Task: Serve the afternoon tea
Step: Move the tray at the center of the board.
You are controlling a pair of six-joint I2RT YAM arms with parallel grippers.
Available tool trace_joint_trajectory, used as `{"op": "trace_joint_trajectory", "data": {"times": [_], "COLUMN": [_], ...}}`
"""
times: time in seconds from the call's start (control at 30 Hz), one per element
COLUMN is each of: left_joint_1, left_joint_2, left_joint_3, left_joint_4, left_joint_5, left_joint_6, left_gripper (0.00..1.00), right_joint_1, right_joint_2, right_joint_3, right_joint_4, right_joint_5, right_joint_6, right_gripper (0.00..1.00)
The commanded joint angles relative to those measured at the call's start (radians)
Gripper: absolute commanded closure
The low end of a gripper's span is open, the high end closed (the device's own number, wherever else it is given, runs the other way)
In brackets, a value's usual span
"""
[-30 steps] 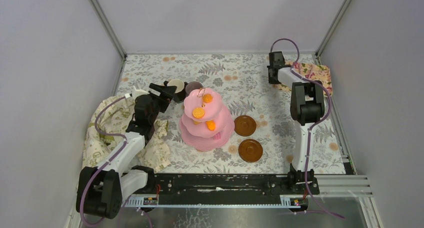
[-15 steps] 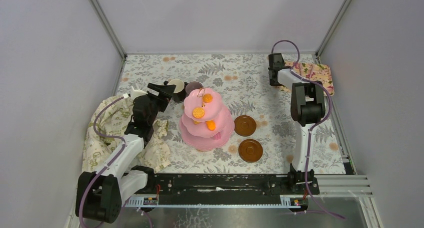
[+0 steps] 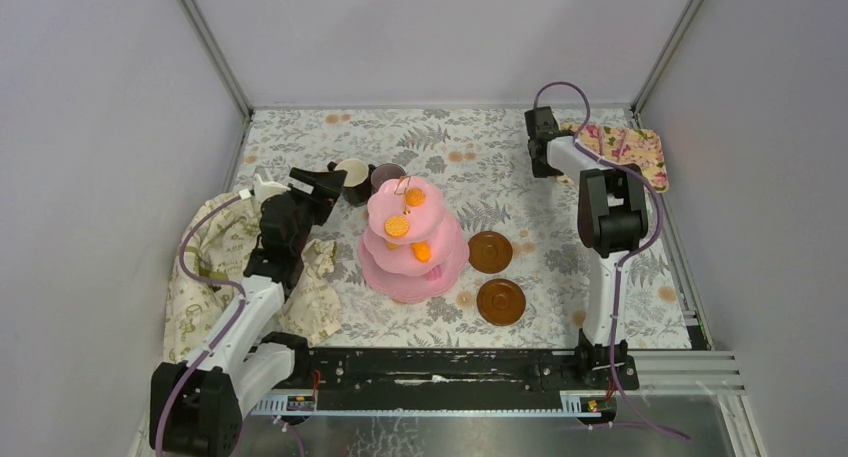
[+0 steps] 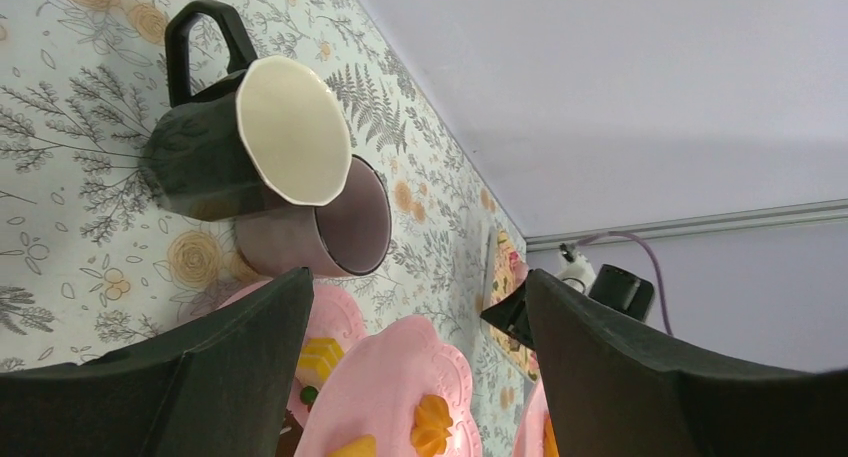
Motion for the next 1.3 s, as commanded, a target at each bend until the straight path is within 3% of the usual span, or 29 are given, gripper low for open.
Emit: {"op": "trace_joint_trajectory", "data": {"times": [0.0, 0.2, 0.23, 0.3, 0.33, 0.4, 0.5, 0.6, 0.87, 1.27], "left_joint_1": [0.006, 0.012, 0.014, 0.019, 0.023, 0.028, 0.036, 0.04, 0.045, 0.053], "left_joint_2": [-0.024, -0.049, -0.049, -0.048, -0.049, -0.047, -0.044, -0.035, 0.047, 0.11], "left_joint_3": [0.027, 0.061, 0.065, 0.074, 0.079, 0.086, 0.102, 0.119, 0.159, 0.153], "left_joint_4": [-0.042, -0.124, -0.133, -0.157, -0.169, -0.186, -0.219, -0.243, -0.251, -0.22], "left_joint_5": [-0.033, -0.075, -0.081, -0.086, -0.089, -0.089, -0.087, -0.092, -0.052, -0.012], "left_joint_6": [0.048, 0.091, 0.097, 0.102, 0.104, 0.104, 0.109, 0.116, 0.124, 0.108], "left_gripper": [0.15, 0.15, 0.15, 0.15, 0.15, 0.14, 0.14, 0.14, 0.14, 0.15], "right_joint_1": [0.048, 0.097, 0.097, 0.094, 0.088, 0.082, 0.085, 0.091, 0.242, 0.357], "right_joint_2": [-0.155, -0.353, -0.409, -0.479, -0.492, -0.462, -0.425, -0.474, -0.598, -0.743], "right_joint_3": [0.041, -0.097, -0.141, -0.242, -0.269, -0.239, -0.207, -0.299, -0.484, -0.743], "right_joint_4": [-0.001, 0.13, 0.167, 0.26, 0.286, 0.229, 0.126, 0.173, 0.131, 0.109], "right_joint_5": [0.037, 0.063, 0.052, 0.02, -0.027, -0.104, -0.142, -0.217, -0.073, -0.017], "right_joint_6": [0.037, 0.156, 0.201, 0.296, 0.331, 0.376, 0.417, 0.438, 0.39, 0.439], "right_gripper": [0.64, 0.7, 0.65, 0.33, 0.22, 0.15, 0.17, 0.19, 0.2, 0.36]}}
